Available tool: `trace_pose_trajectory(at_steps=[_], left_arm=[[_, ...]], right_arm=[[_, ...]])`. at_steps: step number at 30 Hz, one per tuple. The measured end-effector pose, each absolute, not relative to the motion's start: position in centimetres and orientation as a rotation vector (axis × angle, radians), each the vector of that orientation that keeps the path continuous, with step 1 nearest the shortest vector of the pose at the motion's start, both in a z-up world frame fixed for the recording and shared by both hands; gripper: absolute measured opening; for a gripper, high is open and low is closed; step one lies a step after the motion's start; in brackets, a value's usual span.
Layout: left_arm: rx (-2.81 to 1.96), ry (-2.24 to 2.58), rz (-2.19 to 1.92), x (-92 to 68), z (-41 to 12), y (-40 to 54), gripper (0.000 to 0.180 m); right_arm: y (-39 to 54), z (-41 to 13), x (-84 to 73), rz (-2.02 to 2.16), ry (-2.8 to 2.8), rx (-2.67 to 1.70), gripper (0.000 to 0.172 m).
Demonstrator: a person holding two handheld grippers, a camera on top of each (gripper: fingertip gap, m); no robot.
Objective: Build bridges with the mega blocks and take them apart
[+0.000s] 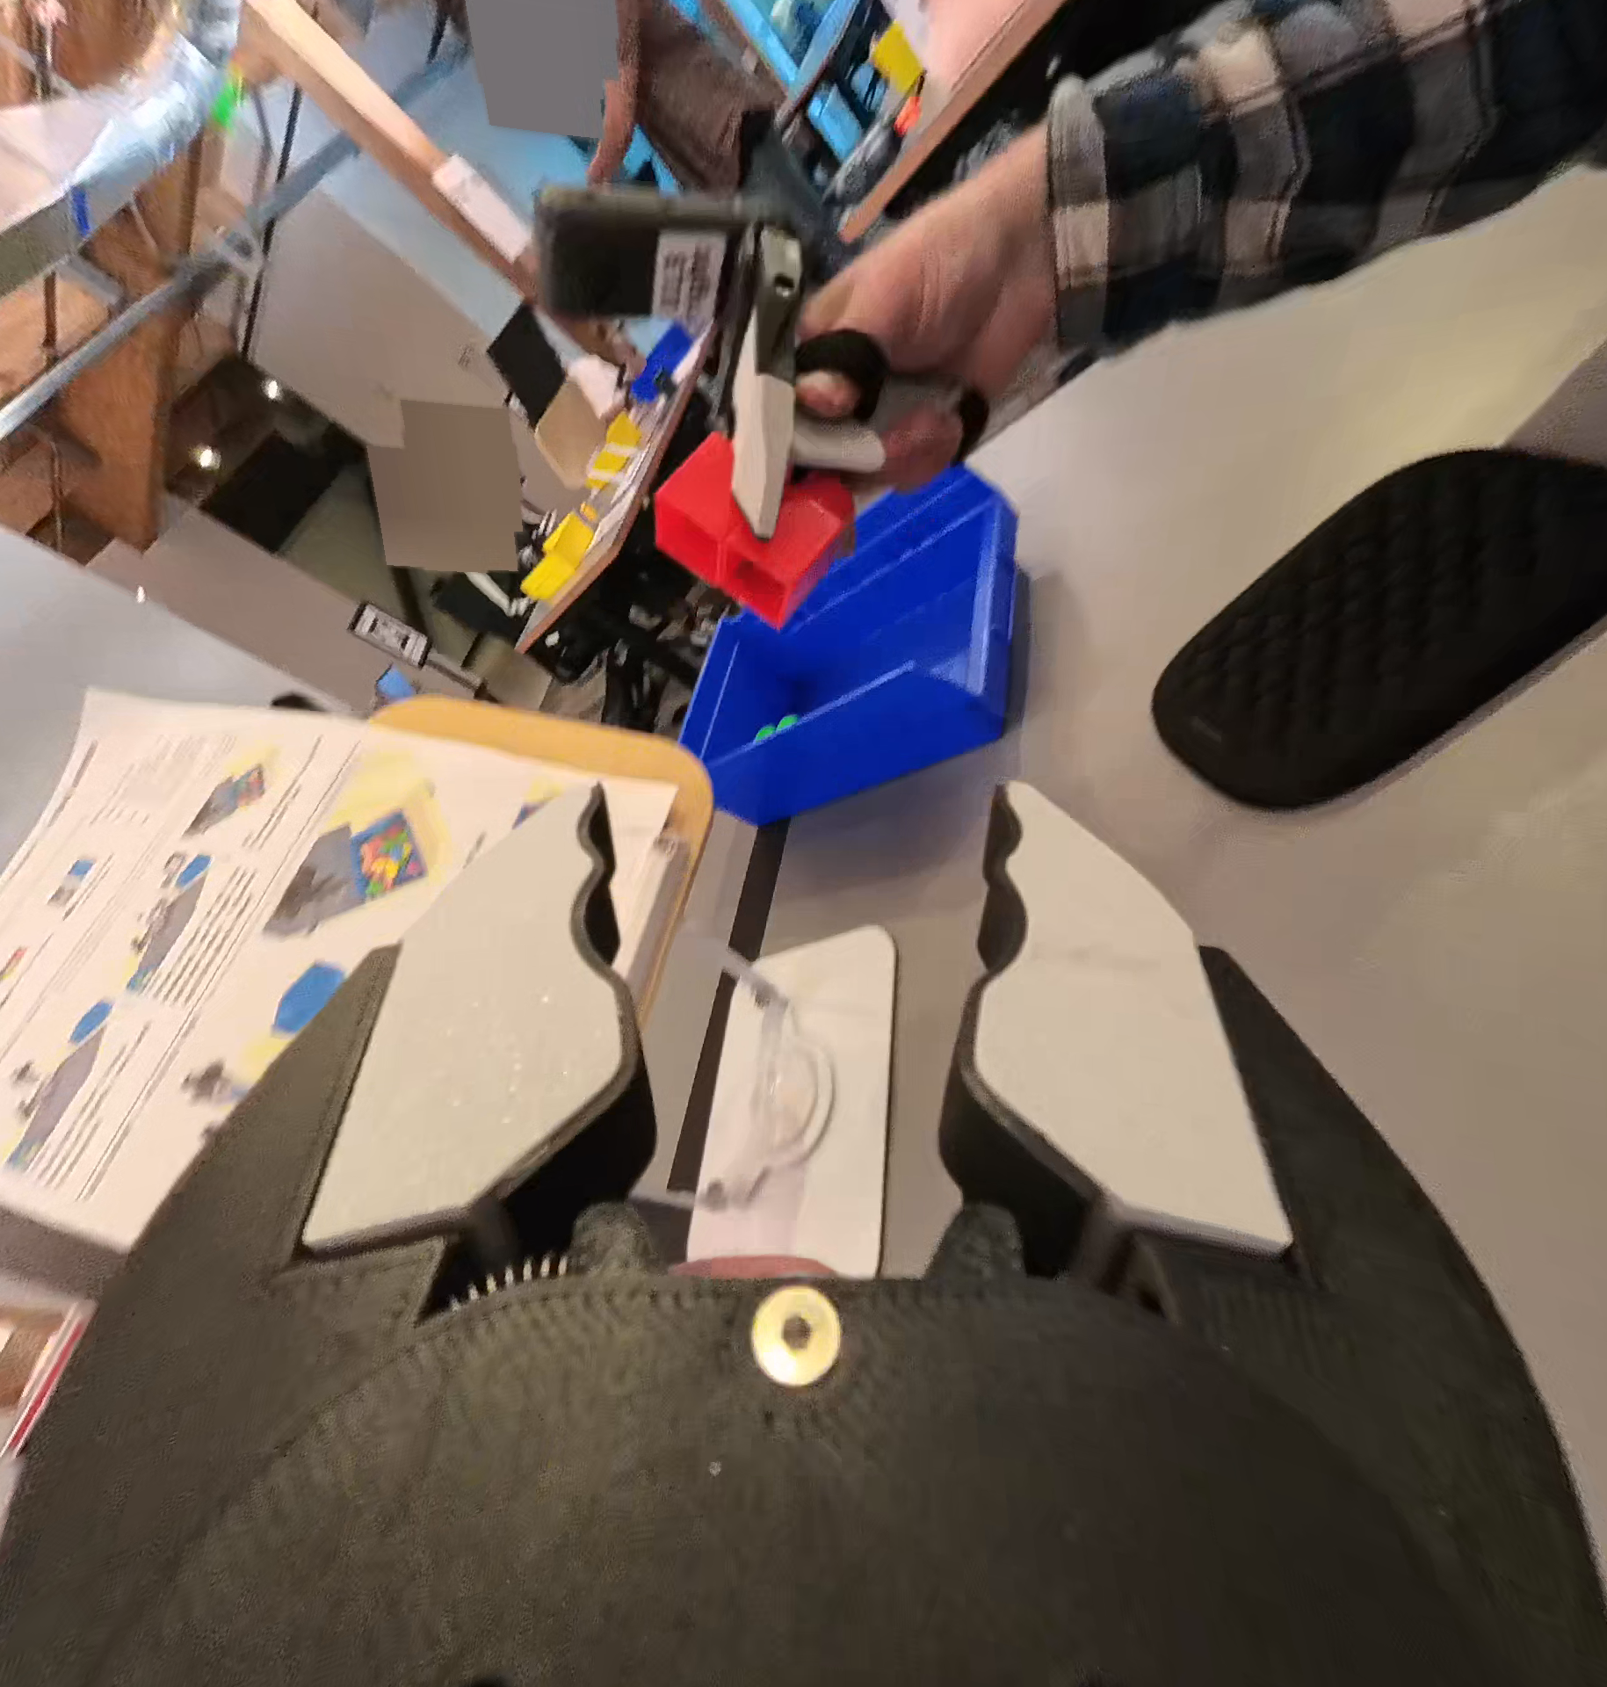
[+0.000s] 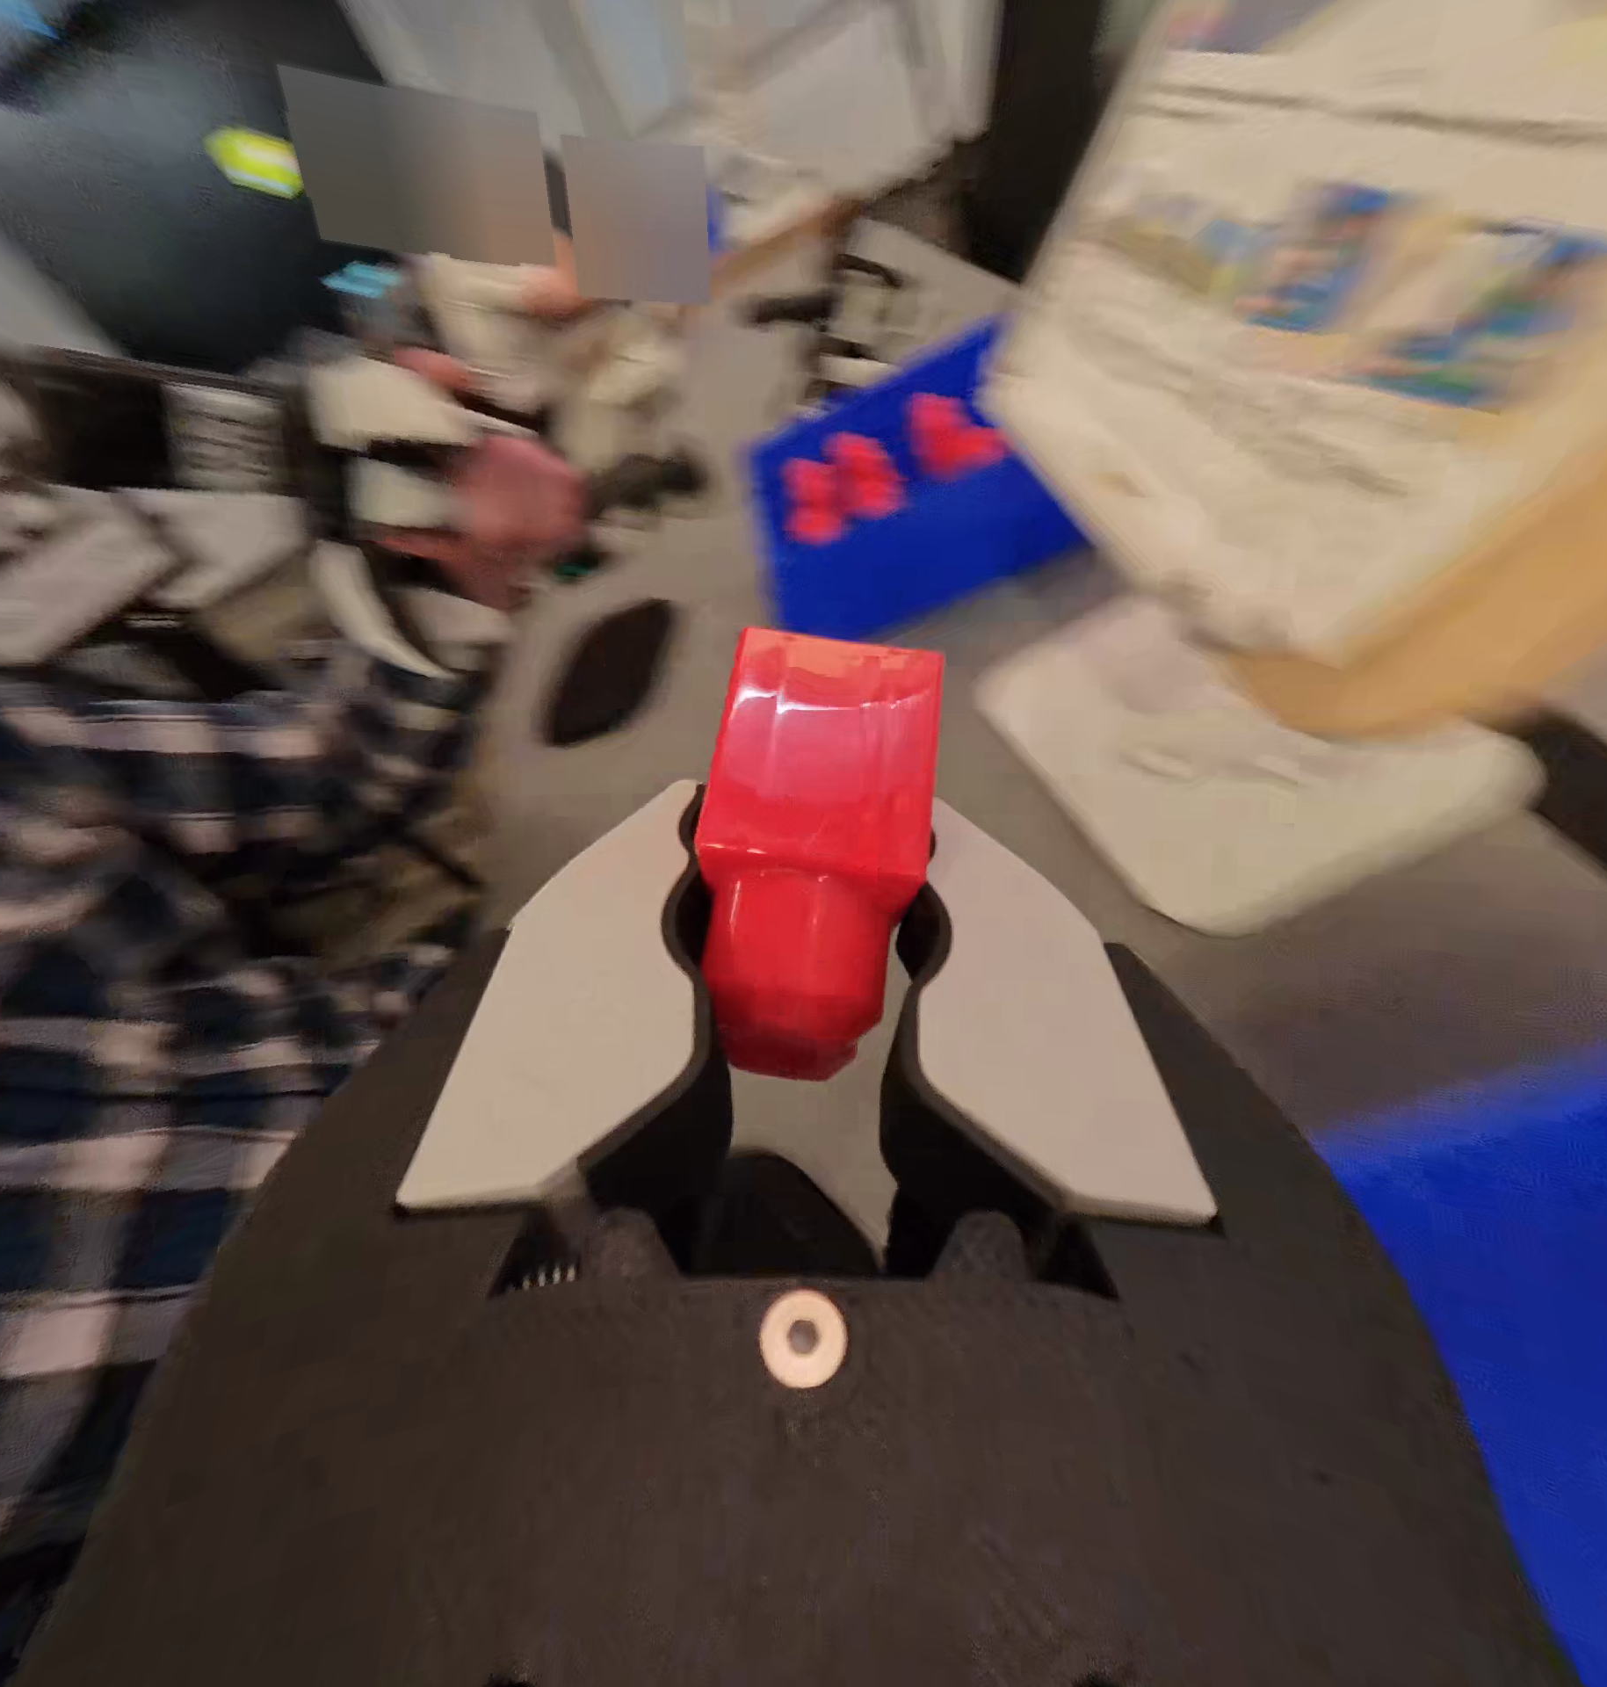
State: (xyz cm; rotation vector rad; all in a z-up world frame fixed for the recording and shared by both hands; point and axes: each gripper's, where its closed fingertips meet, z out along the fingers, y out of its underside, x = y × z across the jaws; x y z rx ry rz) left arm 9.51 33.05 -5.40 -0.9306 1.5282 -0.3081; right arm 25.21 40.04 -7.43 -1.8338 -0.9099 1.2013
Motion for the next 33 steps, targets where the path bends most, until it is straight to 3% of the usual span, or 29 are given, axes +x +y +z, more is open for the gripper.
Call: trace_pose_trajectory(at_steps=[5, 7, 8, 18, 26, 32, 33], left_arm=[[-1.074, 1.448, -0.223, 4.8, -5.7, 36.4, 0.074], [-1.143, 1.415, -0.164, 2.6, -6.2, 38.3, 0.075], [-1.192, 1.399, -0.123, 1.3, -6.6, 39.5, 0.076], [-1.544, 1.416, 0.044, -9.4, -12.4, 51.4, 0.052], [-1.766, 1.768, 0.147, -12.1, -21.0, 60.9, 0.041], [-1.908, 1.981, 0.094, -13.0, -26.2, 62.7, 0.043], [-1.935, 2.000, 0.068, -12.9, -26.6, 62.6, 0.036]], right_arm=[[48.9, -12.9, 37.9, 0.784, -0.542, -2.143, 0.041], [51.3, -15.9, 41.9, 0.589, -0.413, -2.286, 0.085], [52.0, -16.5, 43.3, 0.491, -0.396, -2.305, 0.092], [47.8, -12.1, 36.6, 0.480, -0.583, -2.087, 0.063], [42.7, -11.5, 33.4, 0.616, -0.638, -2.013, 0.057], [41.6, -12.6, 33.8, 0.601, -0.638, -2.041, 0.054], [41.6, -12.6, 33.7, 0.600, -0.645, -2.042, 0.053]])
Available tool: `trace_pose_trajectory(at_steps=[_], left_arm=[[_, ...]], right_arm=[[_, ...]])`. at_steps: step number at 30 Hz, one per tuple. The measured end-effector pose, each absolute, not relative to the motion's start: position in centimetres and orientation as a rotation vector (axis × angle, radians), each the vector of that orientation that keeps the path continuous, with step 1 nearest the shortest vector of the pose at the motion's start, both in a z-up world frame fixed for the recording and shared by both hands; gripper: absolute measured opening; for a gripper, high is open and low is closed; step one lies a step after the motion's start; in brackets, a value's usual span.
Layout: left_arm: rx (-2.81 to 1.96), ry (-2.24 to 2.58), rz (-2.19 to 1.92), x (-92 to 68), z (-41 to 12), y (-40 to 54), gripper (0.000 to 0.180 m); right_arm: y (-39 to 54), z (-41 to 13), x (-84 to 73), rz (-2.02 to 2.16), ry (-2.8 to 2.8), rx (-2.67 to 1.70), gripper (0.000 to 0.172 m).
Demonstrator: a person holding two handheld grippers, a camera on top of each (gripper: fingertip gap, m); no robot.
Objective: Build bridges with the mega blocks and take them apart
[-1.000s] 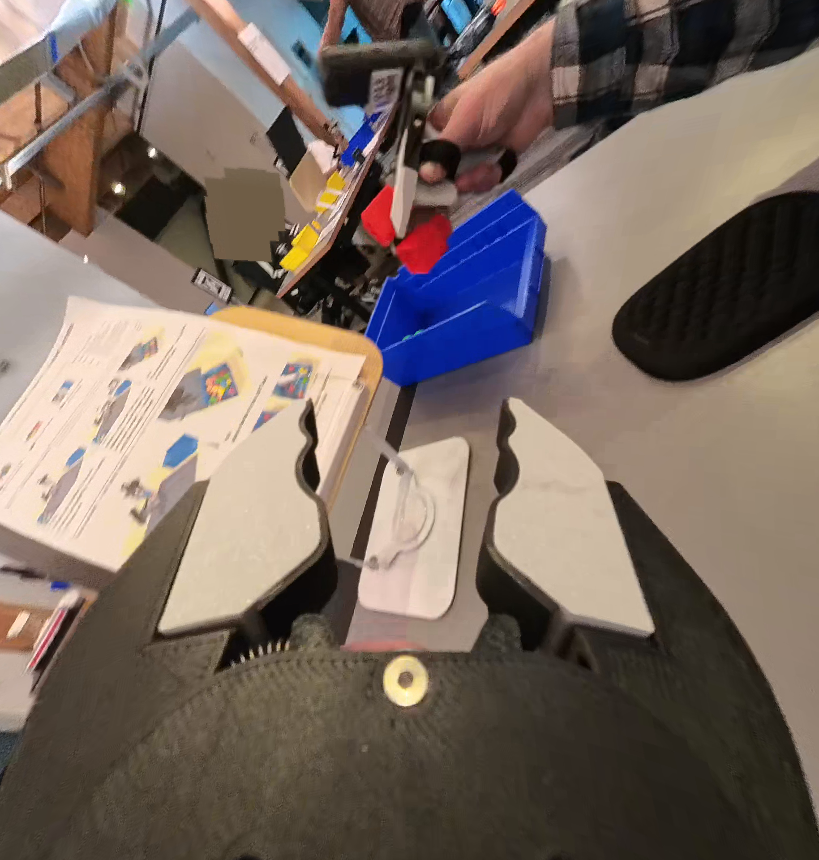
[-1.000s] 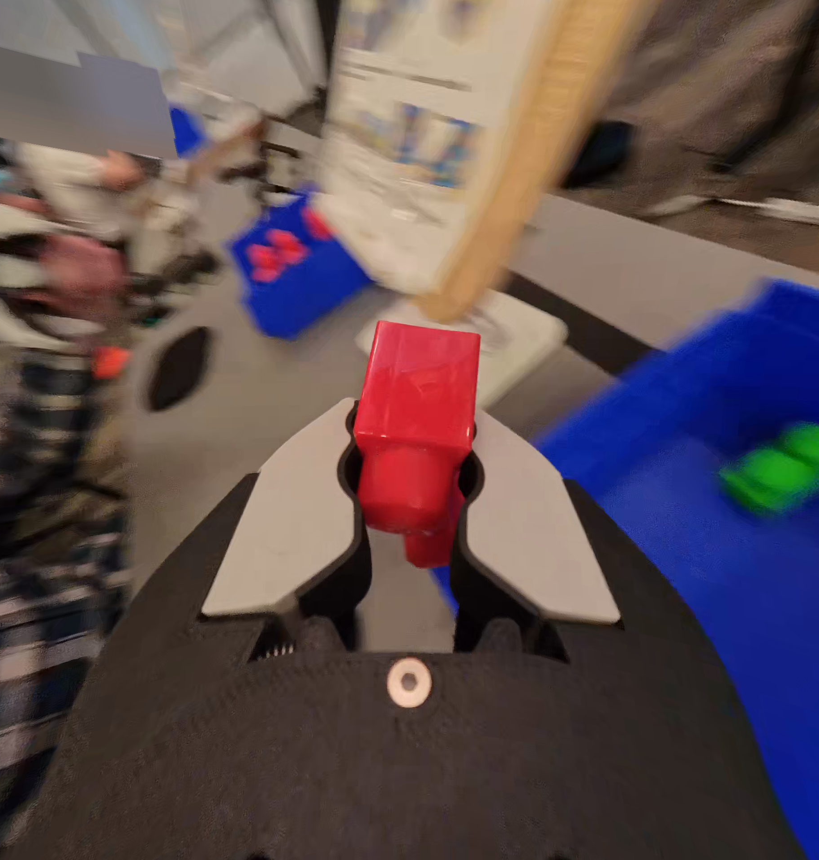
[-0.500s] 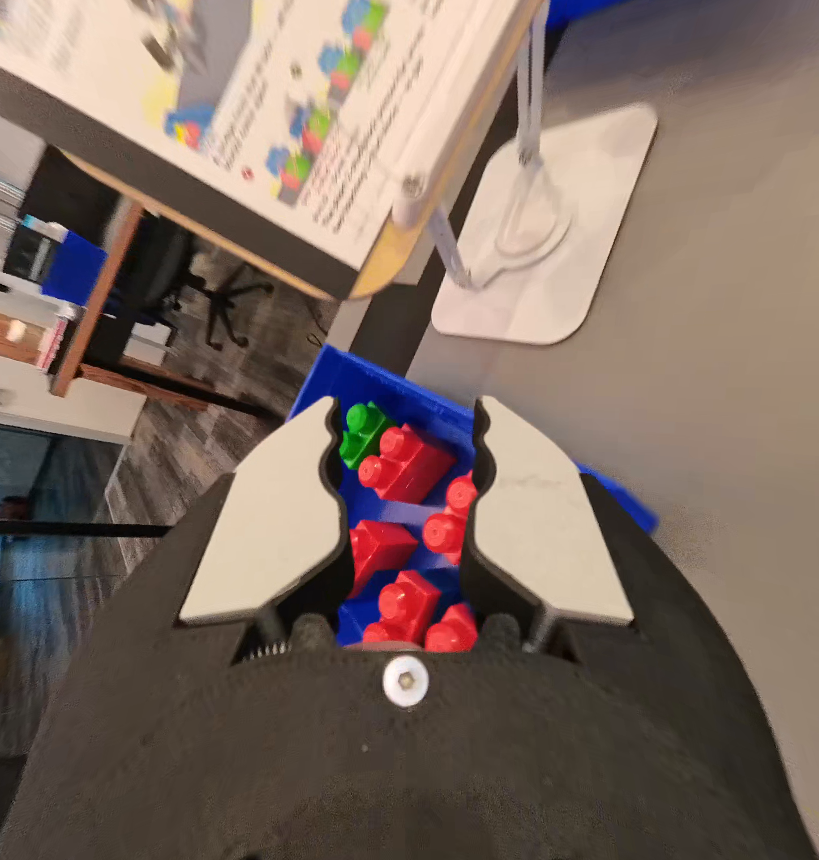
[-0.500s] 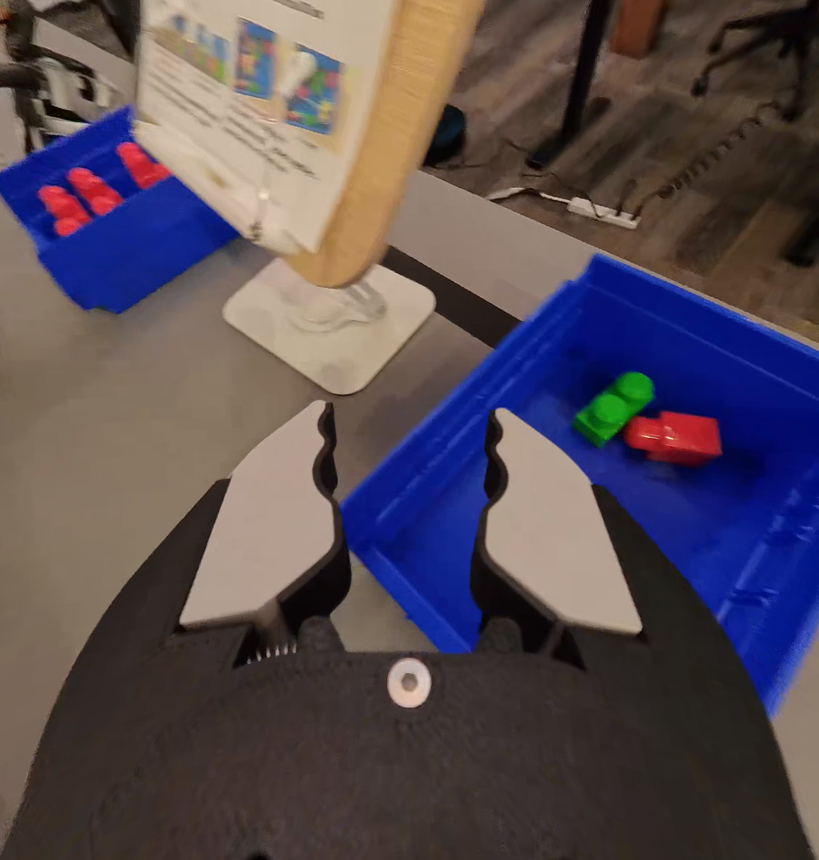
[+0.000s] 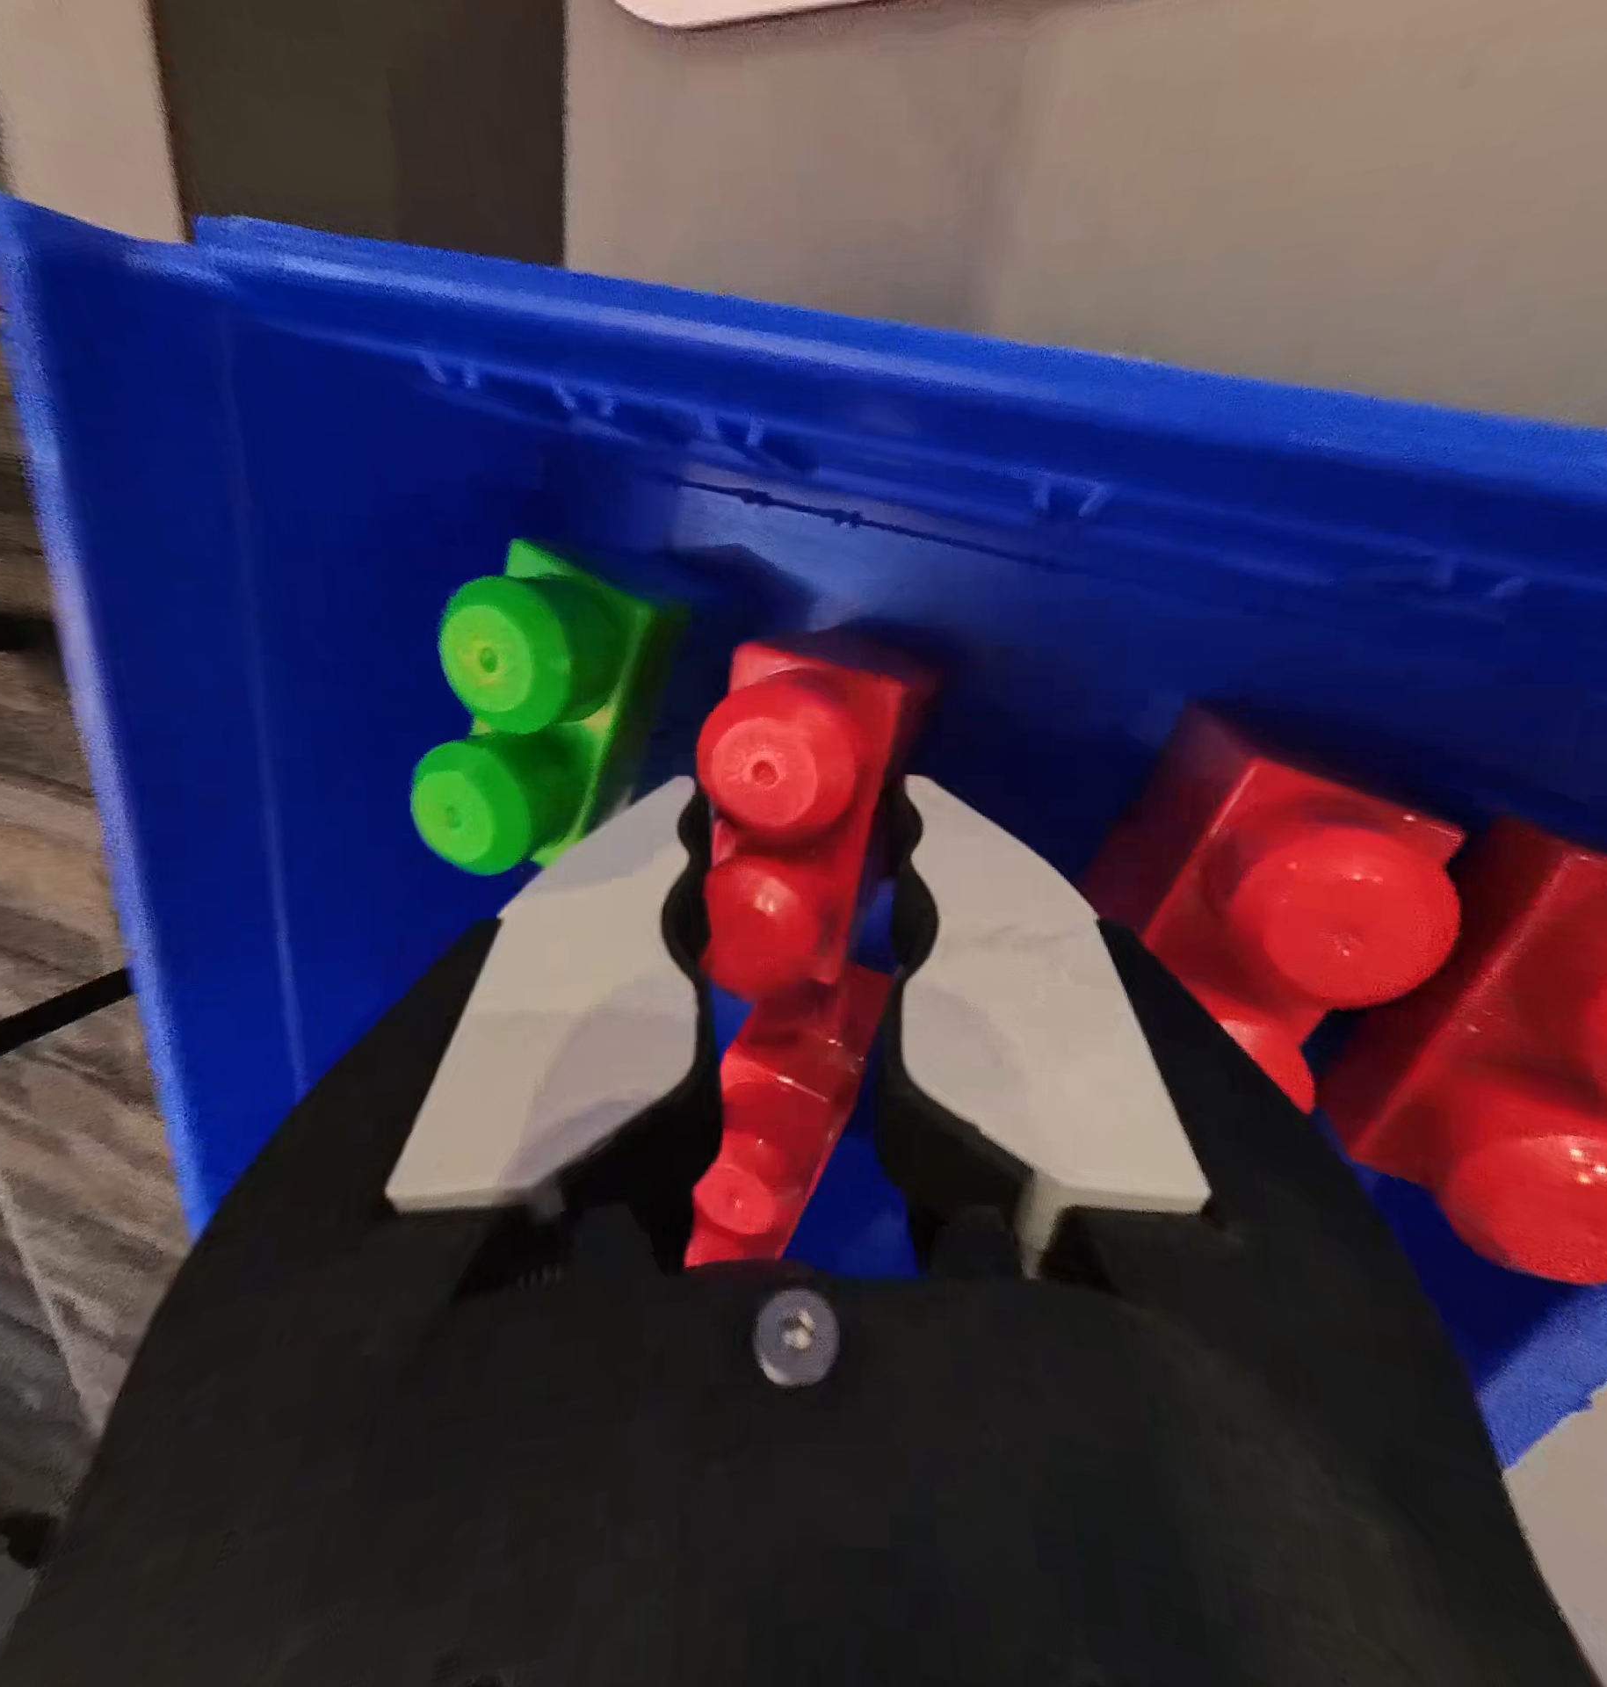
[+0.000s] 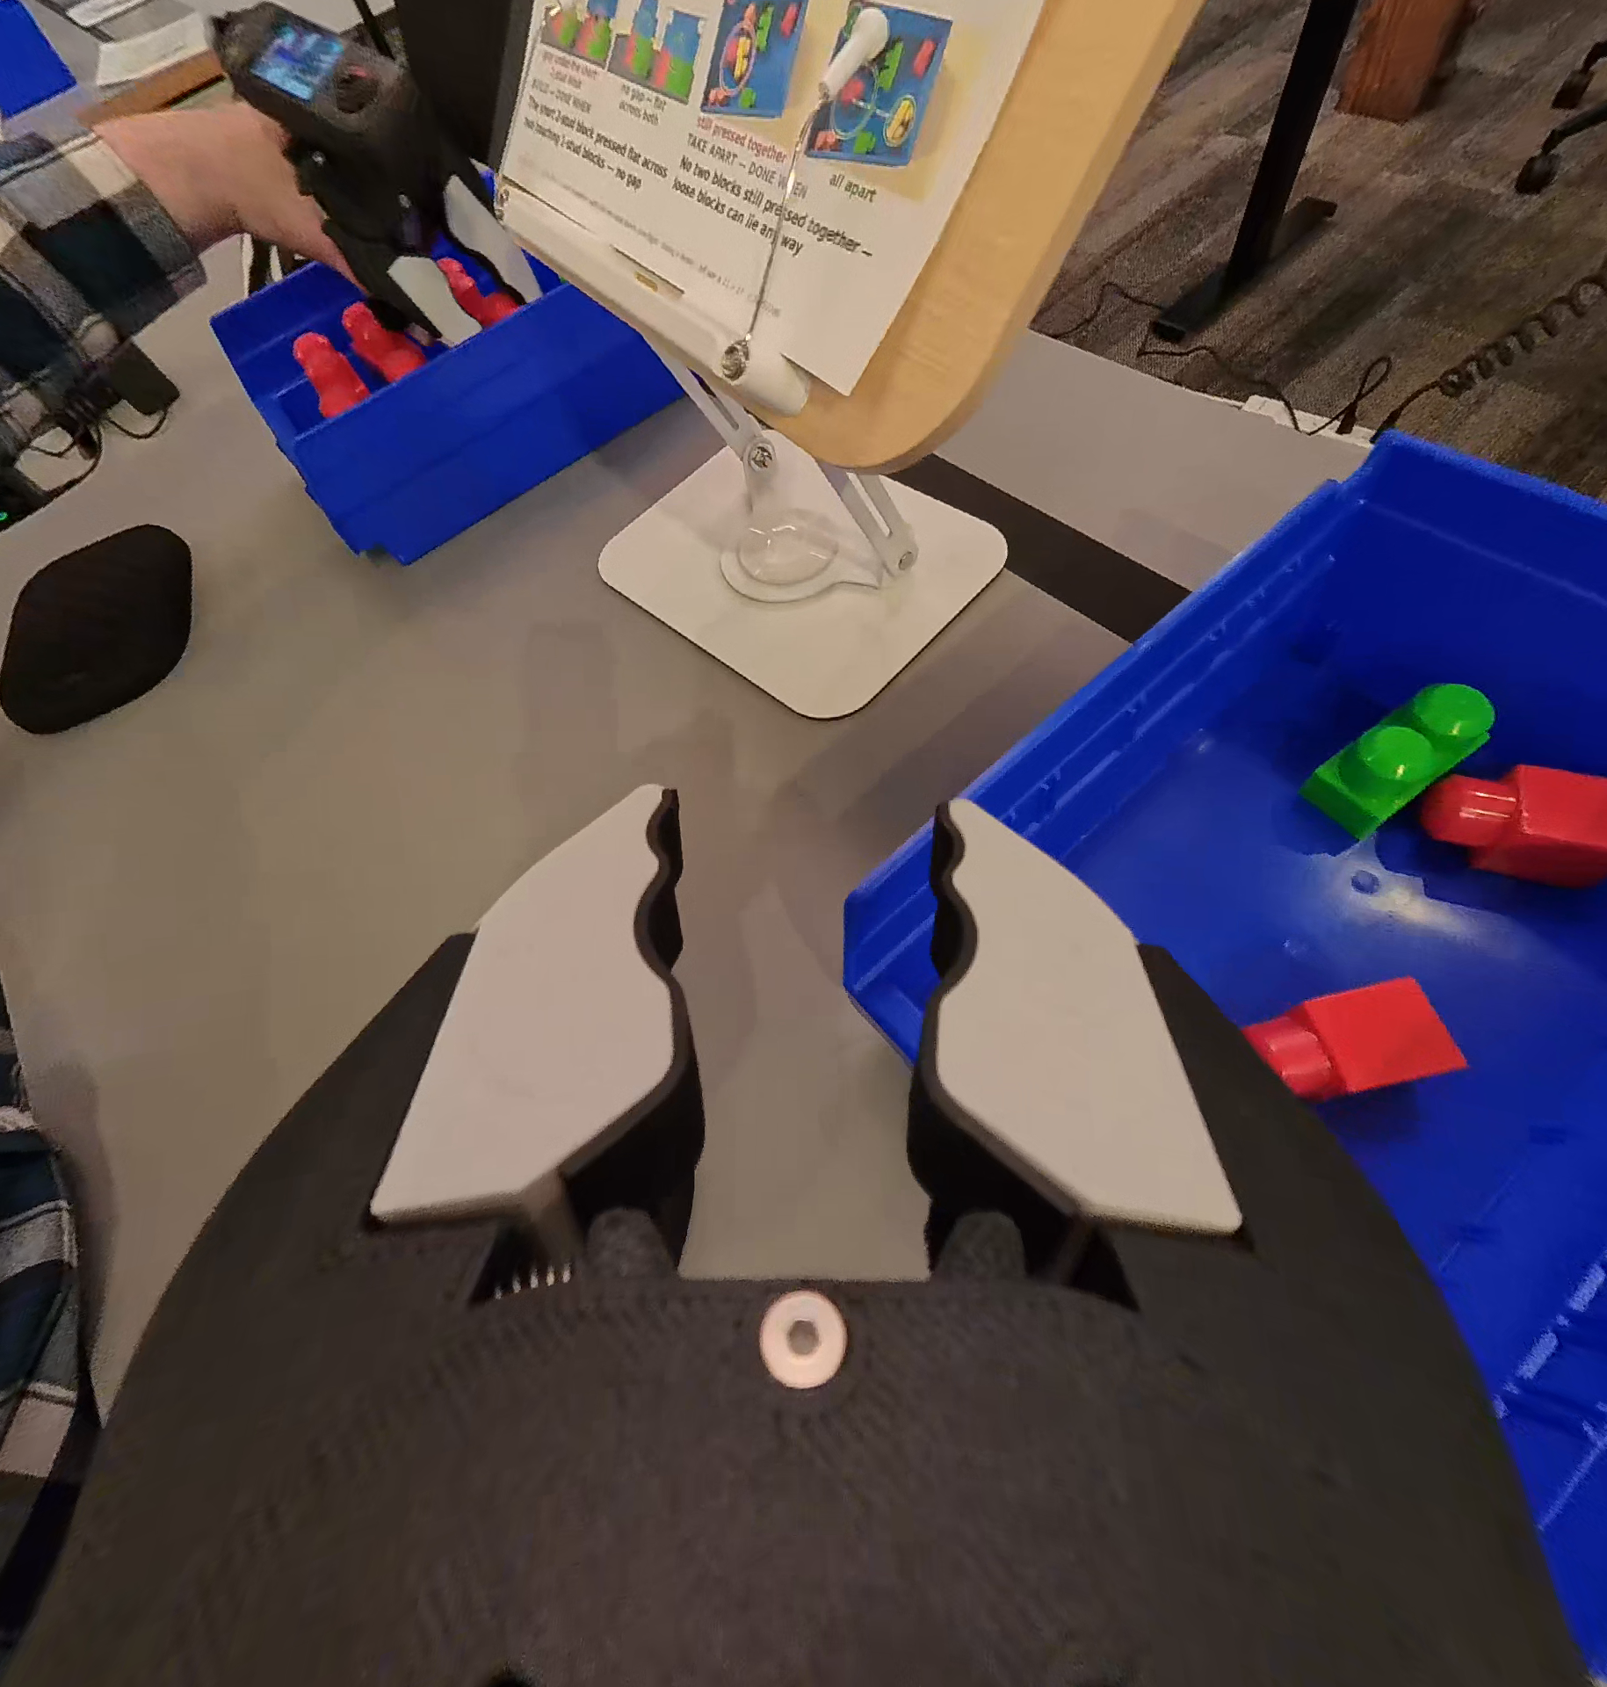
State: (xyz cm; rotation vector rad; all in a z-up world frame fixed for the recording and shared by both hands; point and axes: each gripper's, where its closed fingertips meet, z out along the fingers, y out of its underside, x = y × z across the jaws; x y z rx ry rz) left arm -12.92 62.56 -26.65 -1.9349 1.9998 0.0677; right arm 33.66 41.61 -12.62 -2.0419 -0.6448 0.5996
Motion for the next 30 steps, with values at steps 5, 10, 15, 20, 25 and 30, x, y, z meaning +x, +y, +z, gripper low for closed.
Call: trace_pose_trajectory(at_steps=[5, 10, 15, 20, 25, 30], left_arm=[[-1.950, 1.990, 0.103, -12.9, -26.2, 62.6, 0.036], [-1.880, 1.833, -0.016, -11.3, -18.3, 58.8, 0.035], [-1.699, 1.834, -0.264, -3.9, -10.0, 48.7, 0.035], [-1.603, 1.992, -0.358, 2.9, -8.3, 39.8, 0.036], [-1.586, 2.011, -0.398, 5.8, -7.4, 36.9, 0.036], [-1.524, 1.874, -0.405, 7.4, -5.0, 37.3, 0.047]], right_arm=[[41.5, -11.0, 30.4, 0.580, -0.764, -1.962, 0.046], [39.9, -9.3, 21.1, 0.608, -1.059, -1.835, 0.047], [39.5, -8.5, 11.4, 0.598, -1.291, -1.711, 0.058], [39.5, -7.7, 6.1, 0.703, -1.357, -1.702, 0.059], [36.3, -7.5, 5.1, 0.887, -1.434, -1.696, 0.040], [36.2, -5.2, 6.7, 0.986, -1.273, -1.674, 0.039]])
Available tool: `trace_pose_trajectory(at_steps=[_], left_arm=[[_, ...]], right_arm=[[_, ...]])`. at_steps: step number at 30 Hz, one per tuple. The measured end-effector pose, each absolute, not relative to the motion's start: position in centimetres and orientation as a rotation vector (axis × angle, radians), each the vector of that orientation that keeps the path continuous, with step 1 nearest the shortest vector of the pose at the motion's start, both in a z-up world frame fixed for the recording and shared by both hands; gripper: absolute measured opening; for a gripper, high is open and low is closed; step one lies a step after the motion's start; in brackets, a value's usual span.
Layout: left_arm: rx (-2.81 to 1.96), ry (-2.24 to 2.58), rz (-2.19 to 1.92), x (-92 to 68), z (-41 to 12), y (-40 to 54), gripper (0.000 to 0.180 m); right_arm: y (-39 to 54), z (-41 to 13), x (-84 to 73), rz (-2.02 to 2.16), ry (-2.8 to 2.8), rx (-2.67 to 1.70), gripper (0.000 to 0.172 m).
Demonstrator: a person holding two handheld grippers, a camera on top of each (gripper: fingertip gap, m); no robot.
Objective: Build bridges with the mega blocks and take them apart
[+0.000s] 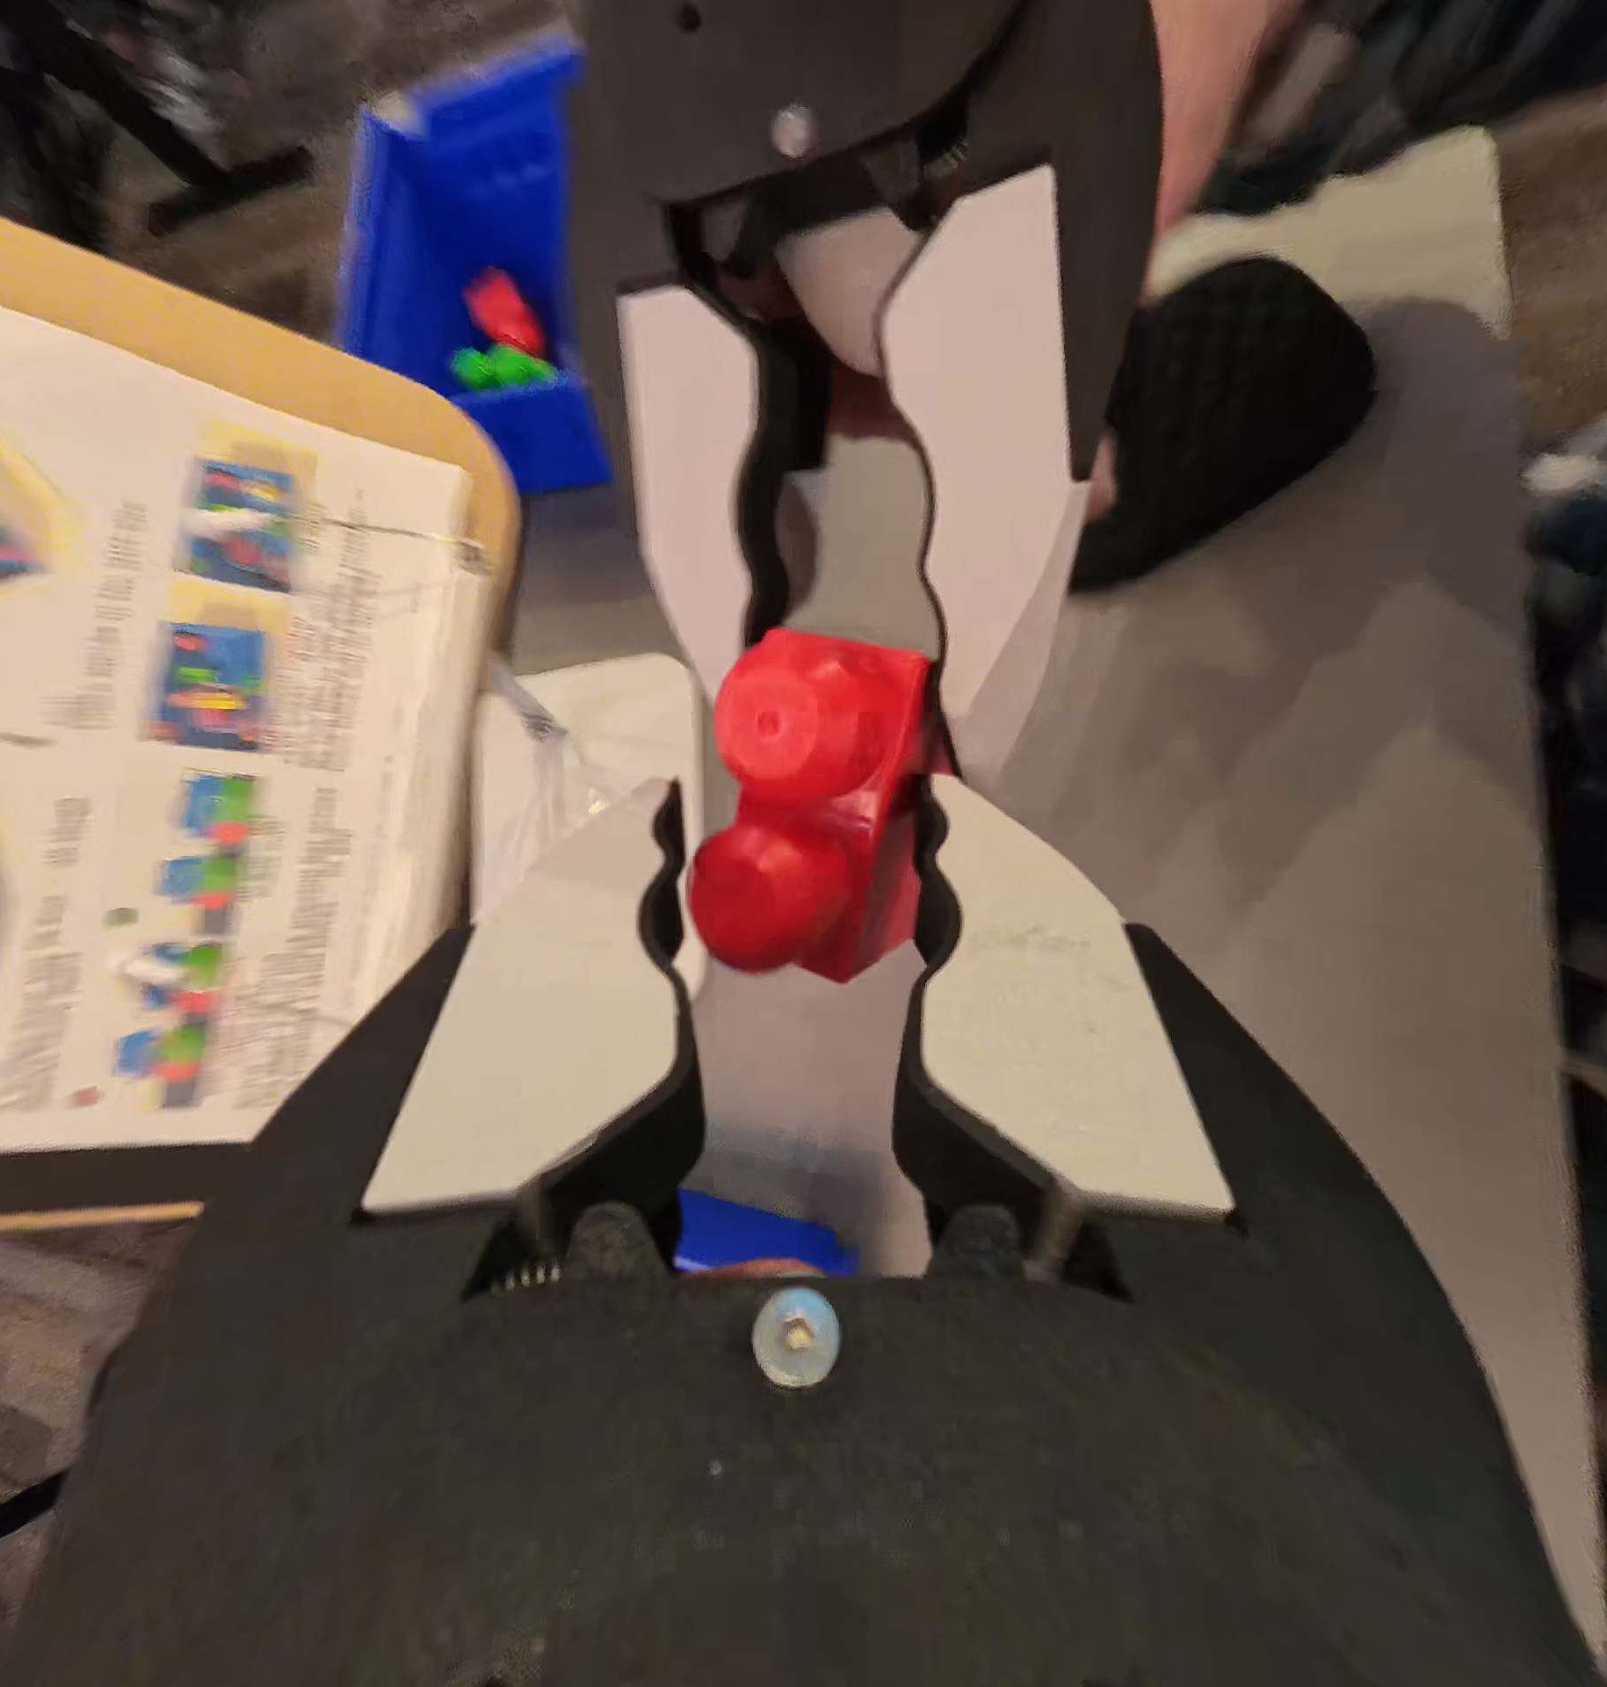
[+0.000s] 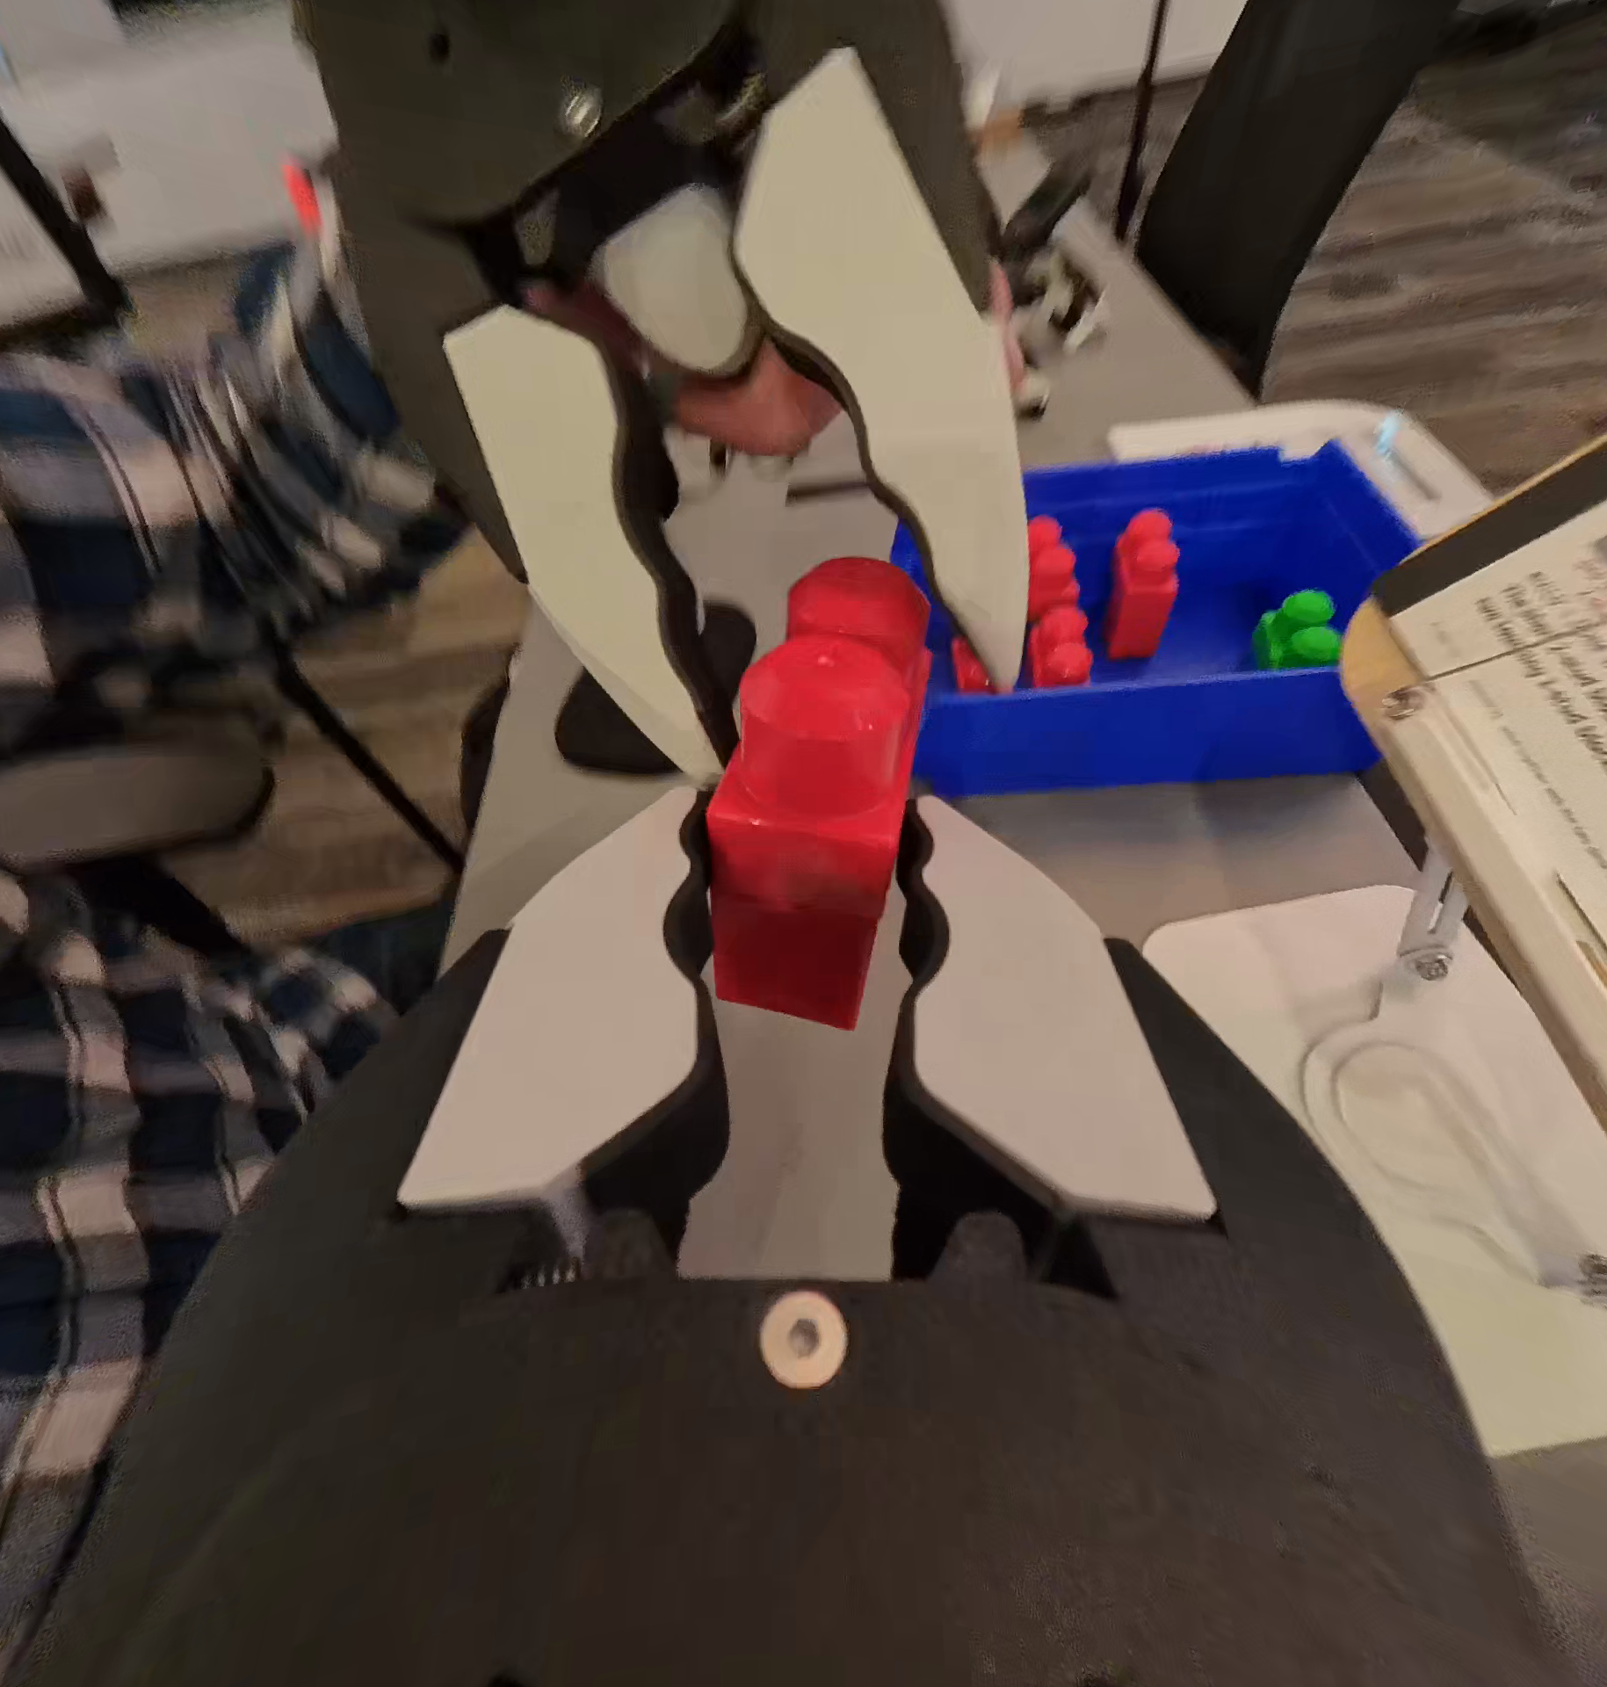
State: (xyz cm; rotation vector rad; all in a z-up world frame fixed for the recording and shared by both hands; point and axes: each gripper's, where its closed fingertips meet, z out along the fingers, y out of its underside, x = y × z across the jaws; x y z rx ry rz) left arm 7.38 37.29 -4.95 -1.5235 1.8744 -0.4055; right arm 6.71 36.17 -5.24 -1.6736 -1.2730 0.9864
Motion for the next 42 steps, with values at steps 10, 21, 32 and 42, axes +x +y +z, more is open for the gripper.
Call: trace_pose_trajectory(at_steps=[10, 21, 32, 42], left_arm=[[-1.125, 1.261, -0.127, 9.7, -0.2, 37.1, 0.116], [-0.902, 1.131, -0.063, 11.4, 0.9, 35.6, 0.084], [-0.829, 1.560, -0.307, 11.4, -0.4, 31.7, 0.079], [-0.817, 1.567, -0.321, 12.4, -0.5, 31.9, 0.095]], right_arm=[[37.1, 2.2, 10.6, 1.695, -0.571, -1.243, 0.037], [34.6, 1.7, 10.0, 1.801, -0.526, -1.186, 0.037], [32.5, 1.1, 11.1, 1.864, -0.740, -1.309, 0.044], [32.0, 1.4, 11.1, 1.872, -0.694, -1.265, 0.037]])
